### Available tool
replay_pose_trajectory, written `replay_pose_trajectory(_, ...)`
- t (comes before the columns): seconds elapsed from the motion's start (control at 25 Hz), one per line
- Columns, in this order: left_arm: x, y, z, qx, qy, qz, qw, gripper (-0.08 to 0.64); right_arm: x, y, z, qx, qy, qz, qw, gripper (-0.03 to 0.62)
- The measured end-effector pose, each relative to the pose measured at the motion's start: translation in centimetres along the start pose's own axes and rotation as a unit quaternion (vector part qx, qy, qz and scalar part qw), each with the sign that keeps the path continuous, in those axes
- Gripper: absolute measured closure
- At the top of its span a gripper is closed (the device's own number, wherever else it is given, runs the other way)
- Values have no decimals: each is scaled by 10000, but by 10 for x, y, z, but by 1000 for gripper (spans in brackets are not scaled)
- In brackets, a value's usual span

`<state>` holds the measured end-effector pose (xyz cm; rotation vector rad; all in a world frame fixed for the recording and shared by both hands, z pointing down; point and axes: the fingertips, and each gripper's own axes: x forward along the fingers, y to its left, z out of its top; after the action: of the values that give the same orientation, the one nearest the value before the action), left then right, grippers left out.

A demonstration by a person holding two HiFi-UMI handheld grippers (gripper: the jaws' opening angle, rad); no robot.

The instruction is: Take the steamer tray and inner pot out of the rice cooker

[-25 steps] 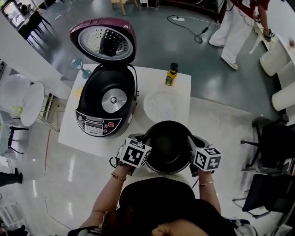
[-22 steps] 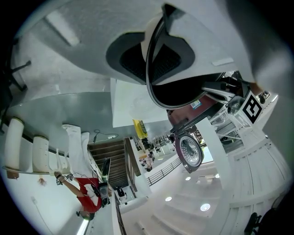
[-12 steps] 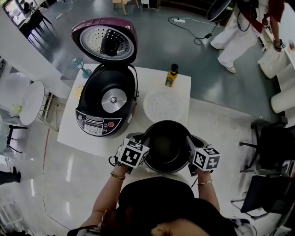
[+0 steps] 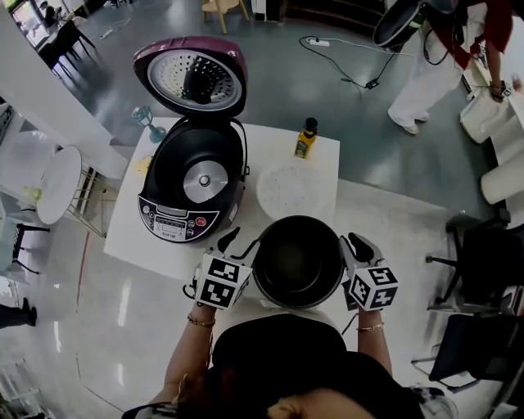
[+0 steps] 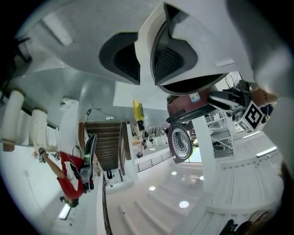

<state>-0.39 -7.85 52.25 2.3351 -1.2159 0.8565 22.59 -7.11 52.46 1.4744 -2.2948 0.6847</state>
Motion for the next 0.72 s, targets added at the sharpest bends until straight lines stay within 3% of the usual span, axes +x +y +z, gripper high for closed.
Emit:
replay_pose_trajectory(0.12,-25,8,25,11,-615,156,9980,353,-20,5,31,-149,-623,59,9979,509)
replay_pose_trajectory(0.24,-50,13,54,83,-1336,302,9905,359,-41,12,63,-374,-1323,24,9905,511)
replay_pose_trajectory(0.44,-84,1,95,-17,-2445,212,9694,487,-73,30,106,-932,-2192,-47,9712,532)
replay_pose_trajectory(0.56,-94,-10,106,-20,-2767,64,9609,528,-85,37,117,-1008,-2456,-45,9641,543)
replay_pose_trajectory(0.72,-101,-16,109,-97,-2904,-79,9568,552,-94,38,119,-964,-2626,-115,9600,577)
